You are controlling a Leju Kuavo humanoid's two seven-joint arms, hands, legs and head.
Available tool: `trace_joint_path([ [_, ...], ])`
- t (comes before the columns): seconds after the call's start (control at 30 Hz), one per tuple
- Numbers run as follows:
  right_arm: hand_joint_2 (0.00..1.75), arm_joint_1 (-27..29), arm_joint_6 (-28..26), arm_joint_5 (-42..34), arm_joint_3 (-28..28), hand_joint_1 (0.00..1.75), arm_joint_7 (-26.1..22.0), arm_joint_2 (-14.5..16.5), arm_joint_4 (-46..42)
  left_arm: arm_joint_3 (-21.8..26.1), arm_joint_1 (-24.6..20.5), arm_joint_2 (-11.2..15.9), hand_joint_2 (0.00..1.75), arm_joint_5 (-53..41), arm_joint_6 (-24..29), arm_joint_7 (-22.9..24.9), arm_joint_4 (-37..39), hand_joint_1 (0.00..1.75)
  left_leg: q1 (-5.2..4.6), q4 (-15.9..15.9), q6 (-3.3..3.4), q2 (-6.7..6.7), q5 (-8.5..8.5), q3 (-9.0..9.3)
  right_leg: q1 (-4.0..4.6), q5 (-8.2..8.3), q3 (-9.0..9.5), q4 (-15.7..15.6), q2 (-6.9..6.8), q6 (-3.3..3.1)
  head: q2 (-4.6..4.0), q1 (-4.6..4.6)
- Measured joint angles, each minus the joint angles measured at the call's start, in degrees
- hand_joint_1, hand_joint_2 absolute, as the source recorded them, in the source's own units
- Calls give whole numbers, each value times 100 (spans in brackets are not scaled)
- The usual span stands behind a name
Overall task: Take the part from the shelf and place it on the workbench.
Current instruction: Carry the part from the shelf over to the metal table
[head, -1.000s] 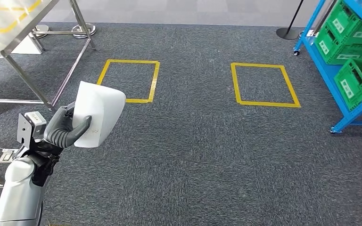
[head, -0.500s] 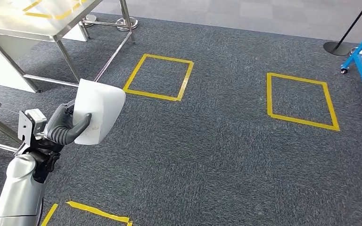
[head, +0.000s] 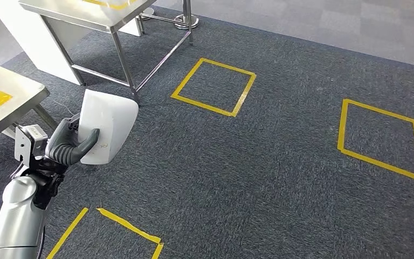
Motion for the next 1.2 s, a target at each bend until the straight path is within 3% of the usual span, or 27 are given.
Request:
trace_joint_path([
  [0.07, 0, -11, 1, -2, 0, 0, 5, 1, 0, 0, -15, 19, 175, 1, 15, -10, -15, 175, 17, -11, 75, -131, 19, 4, -37, -198, -99, 290, 256, 54, 0, 11],
  [0.13, 0, -1, 9, -3, 0, 0, -3, 2, 0, 0, -29, 26, 175, 2, 24, -11, -23, 175, 21, -12, 118, -260, 30, -8, -53, -553, -430, 999, 617, 79, 0, 29],
  [0.2, 0, 22, 16, -2, 0, 0, 0, 2, 0, 0, -26, 28, 175, 2, 28, -11, -19, 175, 8, -8, 132, -420, 37, -19, -45, -732, -756, 1603, 736, 69, 0, 34],
  [0.23, 0, 33, 16, 1, 0, 0, 4, 2, 0, 0, -24, 32, 175, 2, 33, -14, -15, 175, 3, -4, 132, -507, 40, -20, -37, -658, -792, 1622, 757, 48, 0, 34],
  [0.27, 0, 38, 15, 3, 0, 0, 9, 2, 0, 0, -23, 37, 175, 2, 40, -19, -13, 175, 0, 0, 128, -593, 43, -18, -30, -479, -712, 1401, 785, 18, 0, 34],
  [0.33, 0, 38, 16, 5, 0, 0, 7, -2, 0, 0, -24, 46, 175, 2, 58, -38, -11, 175, -1, 5, 103, -749, 54, -20, -20, -64, -365, 591, 991, -44, 0, 33],
  [0.4, 0, 34, 17, 5, 0, 0, -5, -8, 0, 0, -26, 50, 175, 2, 85, -61, -12, 175, 4, 3, 47, -886, 80, -44, -7, 114, -143, 73, 1164, -64, 0, 33],
  [0.43, 0, 31, 16, 6, 0, 0, -10, -9, 0, 0, -24, 56, 175, 2, 99, -72, -13, 175, 12, -10, 10, -949, 99, -59, 6, 107, -124, 21, 1171, -62, 0, 34],
  [0.5, 0, 21, 4, 10, 0, 0, -10, -4, 0, 3, -15, 88, 175, 2, 121, -91, -23, 175, 28, -34, -63, -1041, 130, -99, 3, 147, -95, -31, 1018, -98, 0, 37],
  [0.57, 0, 16, -9, 14, -1, 0, -10, 3, 0, 14, -26, 131, 175, 3, 143, -109, -40, 175, 9, 144, -111, -800, 1, -211, -18, 194, -60, -107, 864, -167, 0, 11],
  [0.63, 0, 26, -30, 14, -2, 0, -15, 4, 0, 20, -53, 148, 175, 8, 157, -126, -47, 175, -5, 761, -145, -397, -356, -488, -12, 207, -55, -139, 707, -211, 0, -21],
  [0.7, 0, 41, -75, 14, -2, 0, -15, 4, 0, 22, -61, 146, 175, 23, 173, -144, -44, 175, 12, 1414, -189, -245, -615, -767, -4, 200, -60, -135, 532, -220, 0, -29],
  [0.73, 0, 42, -92, 13, -2, 0, -13, 5, 0, 28, -64, 148, 175, 39, 184, -160, -43, 175, 23, 1497, -208, -221, -596, -786, -7, 195, -60, -132, 448, -218, 0, -29],
  [0.77, 0, 41, -102, 12, -3, 0, -10, 7, 0, 36, -75, 151, 175, 60, 197, -180, -45, 175, 33, 1360, -226, -192, -481, -695, -13, 188, -59, -126, 366, -207, 0, -29],
  [0.83, 0, 34, -103, 7, -4, 0, -11, 9, 0, 53, -117, 169, 175, 99, 222, -219, -57, 175, 38, 636, -251, 0, -171, -292, -19, 154, -56, -86, 220, -159, 0, -30],
  [0.9, 0, 29, -103, 2, -7, 0, -12, 3, 0, 65, -172, 192, 175, 115, 251, -244, -75, 175, 19, 112, -172, 165, -31, -11, 2, 107, -60, -24, 100, -86, 0, -27],
  [0.93, 0, 26, -103, 1, -8, 0, -13, 1, 0, 73, -189, 204, 175, 117, 266, -252, -83, 175, 2, 40, -113, 181, -38, 16, 20, 94, -58, -7, 43, -54, 0, -20],
  [1.0, 0, 17, -103, -2, -9, 0, -11, -1, -1, 94, -198, 234, 175, 120, 281, -260, -95, 175, -10, 47, 5, 33, -13, -10, 19, 85, -49, -5, -59, 1, 0, -6],
  [1.03, 0, 12, -103, -3, -9, 0, -7, 0, -1, 106, -204, 248, 175, 122, 287, -263, -101, 175, -7, 41, 45, -30, 2, -19, 4, 49, -58, 27, -1, 34, 0, -2],
  [1.1, 0, 7, -103, -4, -9, 0, 1, 0, -2, 121, -239, 261, 175, 151, 313, -283, -108, 175, 13, 24, 115, -162, 35, -25, -34, -178, -209, 379, 326, 92, 0, 12],
  [1.13, 0, 10, -103, -4, -9, 0, 3, 0, -2, 126, -259, 263, 175, 192, 338, -303, -110, 175, 13, 24, 134, -232, 44, -34, -46, -348, -368, 722, 531, 109, 0, 22],
  [1.2, 0, 30, -103, -4, -10, 0, 5, 0, -1, 135, -284, 279, 175, 325, 413, -350, -106, 175, -3, 26, 161, -384, 60, -49, -39, -591, -738, 1432, 701, 105, 0, 33],
])
